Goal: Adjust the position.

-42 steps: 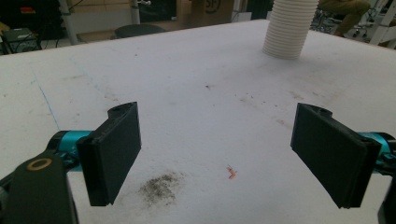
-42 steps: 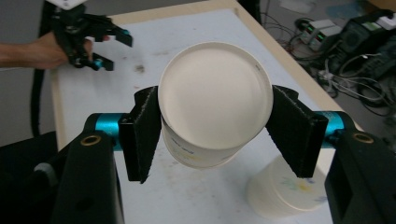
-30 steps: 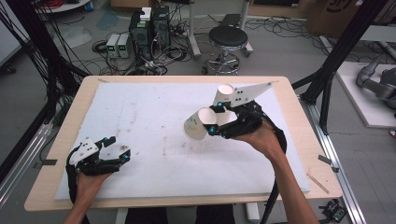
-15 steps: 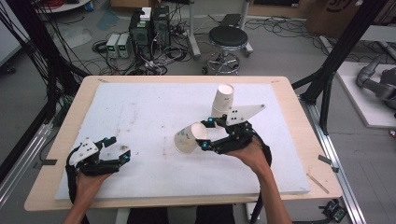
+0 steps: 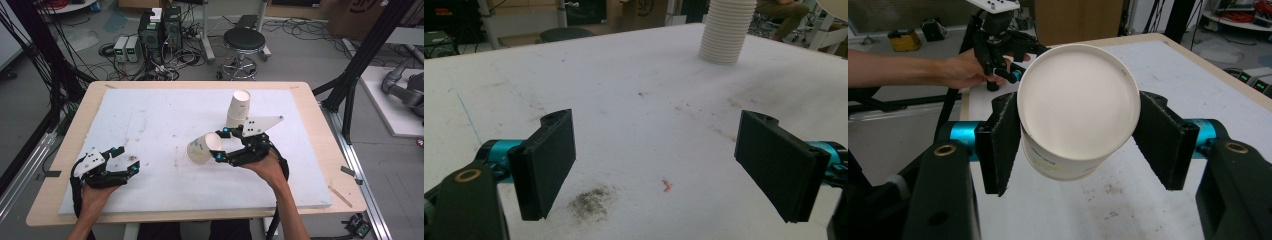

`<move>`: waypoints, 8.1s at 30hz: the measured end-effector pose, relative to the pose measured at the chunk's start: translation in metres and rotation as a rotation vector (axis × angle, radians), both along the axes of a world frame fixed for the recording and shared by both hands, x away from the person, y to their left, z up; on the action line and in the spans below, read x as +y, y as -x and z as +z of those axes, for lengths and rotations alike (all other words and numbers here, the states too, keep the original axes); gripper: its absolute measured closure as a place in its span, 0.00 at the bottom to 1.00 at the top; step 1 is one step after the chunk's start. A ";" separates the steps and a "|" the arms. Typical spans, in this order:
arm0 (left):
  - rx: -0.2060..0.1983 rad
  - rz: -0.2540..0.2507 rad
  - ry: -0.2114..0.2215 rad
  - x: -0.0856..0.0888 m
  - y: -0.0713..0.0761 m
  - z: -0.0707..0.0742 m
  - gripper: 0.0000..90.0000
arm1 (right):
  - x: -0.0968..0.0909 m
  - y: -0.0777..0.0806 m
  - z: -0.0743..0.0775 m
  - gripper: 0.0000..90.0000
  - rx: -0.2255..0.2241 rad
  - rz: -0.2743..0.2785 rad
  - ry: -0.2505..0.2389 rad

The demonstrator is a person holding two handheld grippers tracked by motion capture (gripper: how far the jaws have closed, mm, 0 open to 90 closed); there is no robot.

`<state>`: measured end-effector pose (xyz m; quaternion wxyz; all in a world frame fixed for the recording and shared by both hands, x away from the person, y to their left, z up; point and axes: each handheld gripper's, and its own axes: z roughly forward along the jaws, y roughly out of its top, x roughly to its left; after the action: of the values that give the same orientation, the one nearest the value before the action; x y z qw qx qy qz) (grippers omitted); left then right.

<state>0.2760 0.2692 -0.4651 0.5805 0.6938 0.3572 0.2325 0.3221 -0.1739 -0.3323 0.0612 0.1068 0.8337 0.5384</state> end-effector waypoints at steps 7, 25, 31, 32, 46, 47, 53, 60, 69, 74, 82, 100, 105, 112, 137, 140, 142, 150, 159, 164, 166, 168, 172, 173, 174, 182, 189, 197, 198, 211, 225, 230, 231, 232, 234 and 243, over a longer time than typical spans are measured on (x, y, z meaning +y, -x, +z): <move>-0.005 -0.002 0.004 0.001 0.000 0.000 0.18 | -0.002 -0.001 0.000 0.42 0.002 -0.006 -0.004; -0.002 -0.016 0.022 0.002 0.000 0.000 0.18 | -0.004 -0.004 -0.002 0.42 0.006 -0.006 -0.011; -0.034 -0.101 0.040 0.004 -0.003 0.016 0.18 | -0.004 -0.005 -0.002 0.42 0.012 0.002 -0.020; -0.047 -0.131 0.032 0.003 -0.004 0.021 0.18 | -0.004 -0.005 -0.002 0.42 0.010 0.003 -0.020; -0.103 -0.472 -0.013 -0.043 -0.024 0.084 0.17 | -0.004 -0.005 0.000 0.42 0.014 0.039 -0.040; -0.105 -0.492 -0.012 -0.049 -0.025 0.086 0.17 | -0.004 -0.005 0.000 0.42 0.006 0.044 -0.041; -0.116 -0.569 -0.002 -0.078 -0.030 0.091 0.16 | -0.002 -0.004 0.000 0.42 0.011 0.062 -0.040; -0.118 -0.636 0.005 -0.110 -0.036 0.093 0.16 | 0.000 -0.002 0.002 0.42 0.010 0.084 -0.044; -0.122 -0.730 0.031 -0.144 -0.043 0.093 0.17 | 0.004 -0.001 0.003 0.42 0.010 0.111 -0.064; -0.099 -0.755 0.029 -0.152 -0.046 0.089 0.18 | 0.004 0.000 0.003 0.42 0.016 0.130 -0.085; -0.102 -0.796 0.004 -0.156 -0.046 0.087 0.27 | 0.007 -0.001 0.001 0.42 0.027 0.144 -0.090; -0.095 -0.784 -0.025 -0.149 -0.046 0.088 0.36 | 0.005 0.002 0.000 0.21 0.016 0.107 -0.086; -0.072 -0.776 -0.055 -0.143 -0.045 0.091 0.36 | 0.002 0.004 0.001 0.18 0.005 0.077 -0.020; 0.050 -0.800 -0.243 -0.134 -0.046 0.107 0.36 | 0.004 0.008 0.002 0.18 -0.013 0.071 0.124; 0.257 -0.864 -0.683 -0.174 -0.050 0.146 0.37 | 0.035 0.011 0.020 0.19 -0.035 0.107 0.536; 0.252 -0.871 -0.683 -0.181 -0.050 0.146 0.37 | 0.040 0.011 0.018 0.19 -0.034 0.118 0.540; 0.250 -0.873 -0.687 -0.183 -0.050 0.146 0.37 | 0.042 0.011 0.018 0.19 -0.036 0.118 0.540; 0.247 -0.873 -0.692 -0.187 -0.051 0.147 0.37 | 0.044 0.010 0.018 0.20 -0.038 0.124 0.531; 0.243 -0.885 -0.696 -0.189 -0.051 0.144 0.38 | 0.048 0.010 0.019 0.41 -0.032 0.163 0.522; 0.237 -0.886 -0.685 -0.189 -0.051 0.143 0.37 | 0.047 0.010 0.019 0.42 -0.025 0.168 0.529; 0.224 -0.896 -0.667 -0.187 -0.051 0.142 0.33 | 0.047 0.010 0.019 0.42 -0.024 0.171 0.521; 0.192 -0.893 -0.641 -0.185 -0.052 0.141 0.21 | 0.046 0.010 0.019 0.42 -0.026 0.159 0.517; 0.185 -0.897 -0.529 -0.178 -0.053 0.140 0.12 | 0.040 0.008 0.016 0.42 -0.008 0.161 0.474; 0.179 -0.893 -0.518 -0.176 -0.053 0.140 0.11 | 0.038 0.007 0.015 0.42 -0.008 0.161 0.466; 0.172 -0.891 -0.511 -0.174 -0.052 0.140 0.11 | 0.037 0.007 0.014 0.42 -0.007 0.154 0.461; 0.052 -0.782 -0.252 -0.140 -0.045 0.138 0.12 | 0.019 0.009 0.008 0.42 0.002 0.132 0.344; -0.015 -0.709 -0.112 -0.120 -0.034 0.116 0.12 | 0.001 0.010 -0.002 0.42 0.009 0.110 0.173; -0.058 -0.693 0.032 -0.116 -0.027 0.083 0.12 | -0.006 0.015 -0.019 0.41 -0.006 0.110 0.017; -0.059 -0.695 0.039 -0.117 -0.027 0.080 0.12 | -0.007 0.015 -0.021 0.41 -0.006 0.112 0.002; -0.077 -0.738 0.127 -0.134 -0.028 0.070 0.12 | -0.004 0.014 -0.039 0.41 0.001 0.147 -0.069; -0.093 -0.789 0.160 -0.158 -0.033 0.073 0.13 | 0.000 0.014 -0.040 0.41 0.004 0.183 -0.077; -0.108 -0.822 0.178 -0.156 -0.034 0.075 0.24 | 0.001 0.014 -0.041 0.41 0.004 0.199 -0.075; -0.110 -0.830 0.178 -0.156 -0.034 0.075 0.25 | 0.002 0.014 -0.041 0.41 0.005 0.201 -0.076; -0.111 -0.840 0.175 -0.156 -0.034 0.075 0.27 | 0.002 0.014 -0.041 0.41 0.004 0.203 -0.075; -0.122 -0.850 0.176 -0.155 -0.034 0.075 0.32 | 0.002 0.014 -0.041 0.42 0.008 0.205 -0.072; -0.135 -0.858 0.179 -0.154 -0.034 0.076 0.39 | 0.003 0.014 -0.041 0.42 0.010 0.208 -0.066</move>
<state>0.3099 0.1155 -0.3896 0.7042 0.7096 0.0169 -0.0162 0.3082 -0.1710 -0.3738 -0.0029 0.0244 0.8223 0.5686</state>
